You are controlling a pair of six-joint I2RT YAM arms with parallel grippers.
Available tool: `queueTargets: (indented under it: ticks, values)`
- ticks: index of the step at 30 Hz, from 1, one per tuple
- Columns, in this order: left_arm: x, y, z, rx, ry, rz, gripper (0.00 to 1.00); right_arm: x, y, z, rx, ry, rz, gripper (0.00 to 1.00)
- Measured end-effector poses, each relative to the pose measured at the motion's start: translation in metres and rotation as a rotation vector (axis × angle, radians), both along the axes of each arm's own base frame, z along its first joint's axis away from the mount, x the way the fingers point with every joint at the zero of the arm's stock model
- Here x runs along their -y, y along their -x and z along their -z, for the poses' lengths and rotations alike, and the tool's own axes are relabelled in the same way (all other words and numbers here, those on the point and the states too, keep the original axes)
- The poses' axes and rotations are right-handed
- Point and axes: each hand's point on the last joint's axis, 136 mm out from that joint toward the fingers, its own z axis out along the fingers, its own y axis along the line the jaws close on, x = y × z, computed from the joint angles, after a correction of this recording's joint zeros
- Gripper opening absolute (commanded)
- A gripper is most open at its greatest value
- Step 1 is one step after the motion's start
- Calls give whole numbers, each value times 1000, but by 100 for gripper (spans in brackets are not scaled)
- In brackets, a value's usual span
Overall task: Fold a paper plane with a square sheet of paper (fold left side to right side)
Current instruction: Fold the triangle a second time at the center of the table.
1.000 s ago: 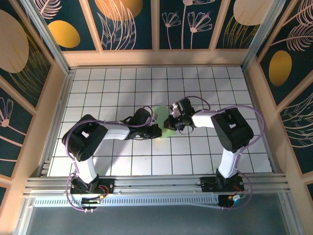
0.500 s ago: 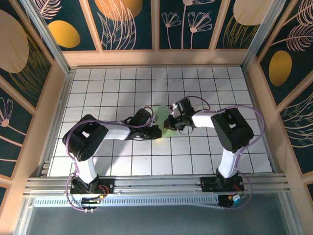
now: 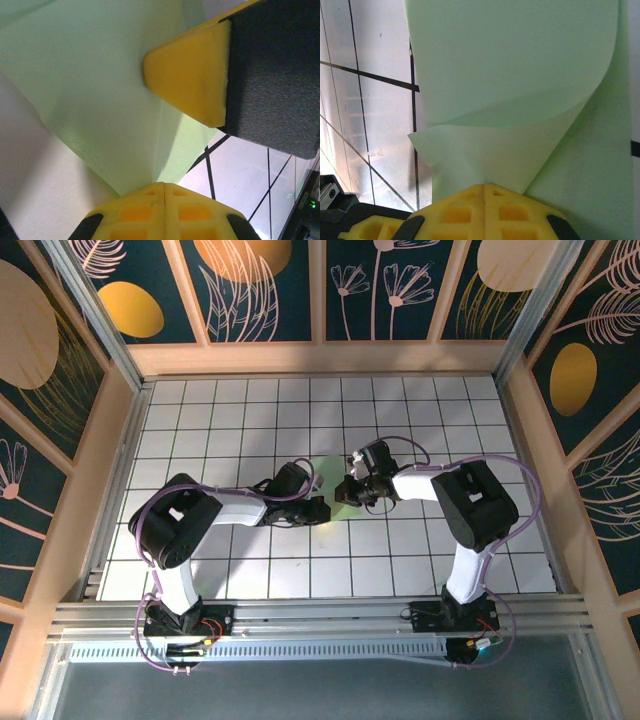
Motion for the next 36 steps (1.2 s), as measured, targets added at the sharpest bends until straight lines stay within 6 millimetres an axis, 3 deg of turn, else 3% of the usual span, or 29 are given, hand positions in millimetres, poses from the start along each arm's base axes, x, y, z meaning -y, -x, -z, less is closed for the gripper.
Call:
queueTargets:
  ticks: [36]
  values:
    - [-5, 2, 4, 4, -19, -13, 0, 0, 1, -2, -8, 7, -1, 0]
